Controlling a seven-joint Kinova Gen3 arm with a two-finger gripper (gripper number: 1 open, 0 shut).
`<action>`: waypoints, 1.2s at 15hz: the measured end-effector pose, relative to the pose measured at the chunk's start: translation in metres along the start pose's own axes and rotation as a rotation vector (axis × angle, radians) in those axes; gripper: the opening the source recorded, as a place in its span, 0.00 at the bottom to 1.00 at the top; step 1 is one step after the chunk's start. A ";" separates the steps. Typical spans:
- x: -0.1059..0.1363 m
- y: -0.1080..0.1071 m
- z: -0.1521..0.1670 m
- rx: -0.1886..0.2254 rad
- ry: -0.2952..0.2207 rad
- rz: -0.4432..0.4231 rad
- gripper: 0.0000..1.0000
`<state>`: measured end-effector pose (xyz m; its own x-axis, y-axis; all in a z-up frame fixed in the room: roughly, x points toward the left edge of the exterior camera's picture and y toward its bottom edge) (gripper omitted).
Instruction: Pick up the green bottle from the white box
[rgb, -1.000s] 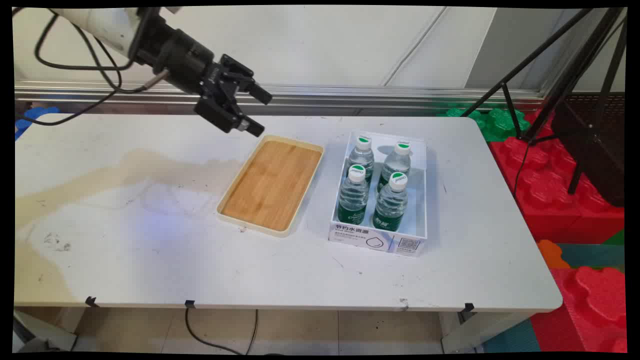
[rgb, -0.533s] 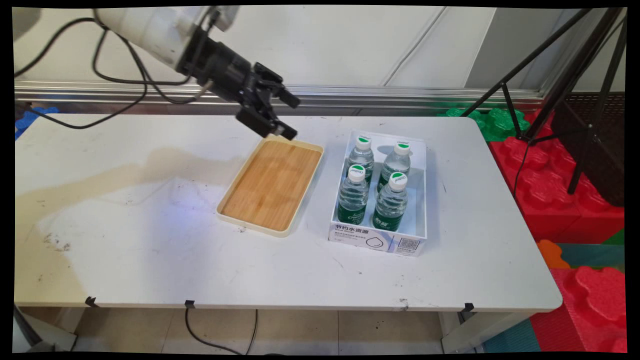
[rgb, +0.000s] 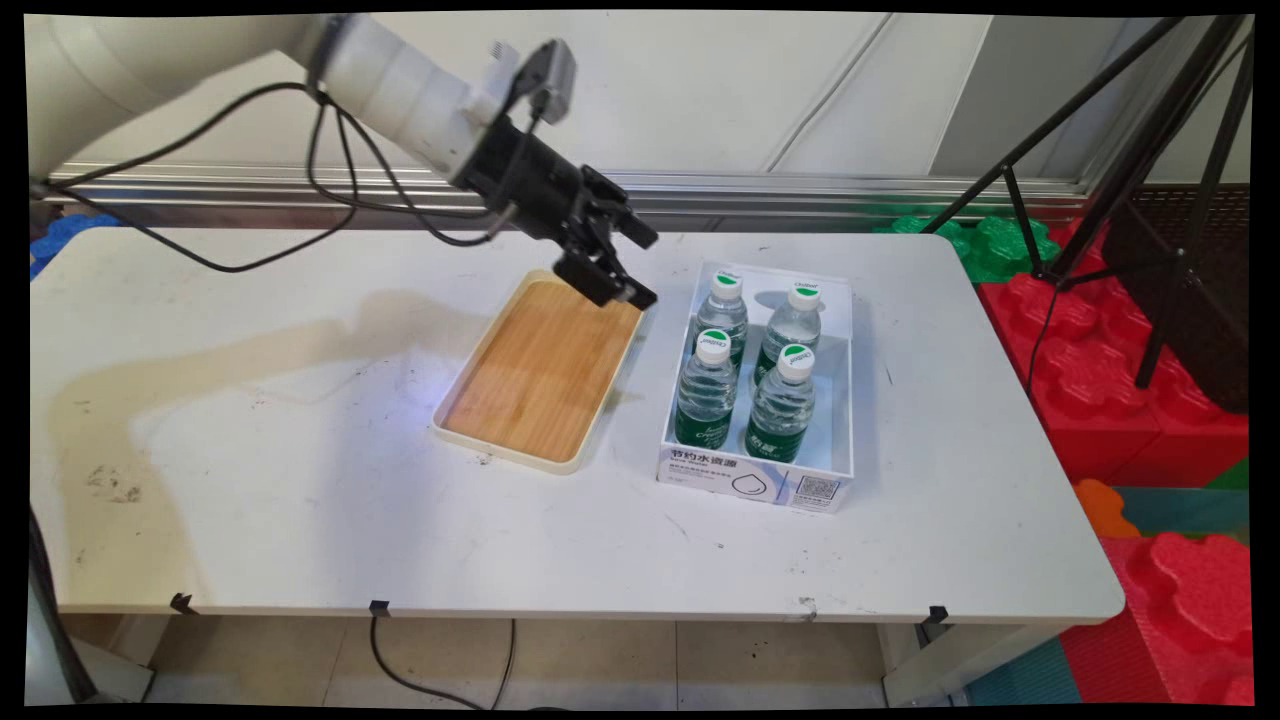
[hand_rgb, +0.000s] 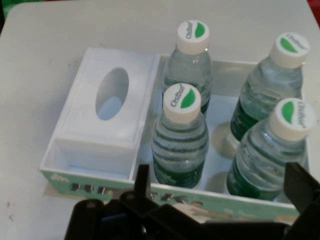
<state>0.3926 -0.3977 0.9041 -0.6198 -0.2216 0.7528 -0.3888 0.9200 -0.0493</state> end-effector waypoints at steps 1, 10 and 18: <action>0.000 -0.002 0.009 -0.002 -0.005 0.000 1.00; -0.005 -0.022 0.081 -0.024 -0.048 0.012 1.00; -0.010 -0.033 0.124 -0.052 -0.066 0.040 1.00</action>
<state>0.3273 -0.4664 0.8168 -0.6784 -0.2040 0.7058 -0.3279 0.9438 -0.0424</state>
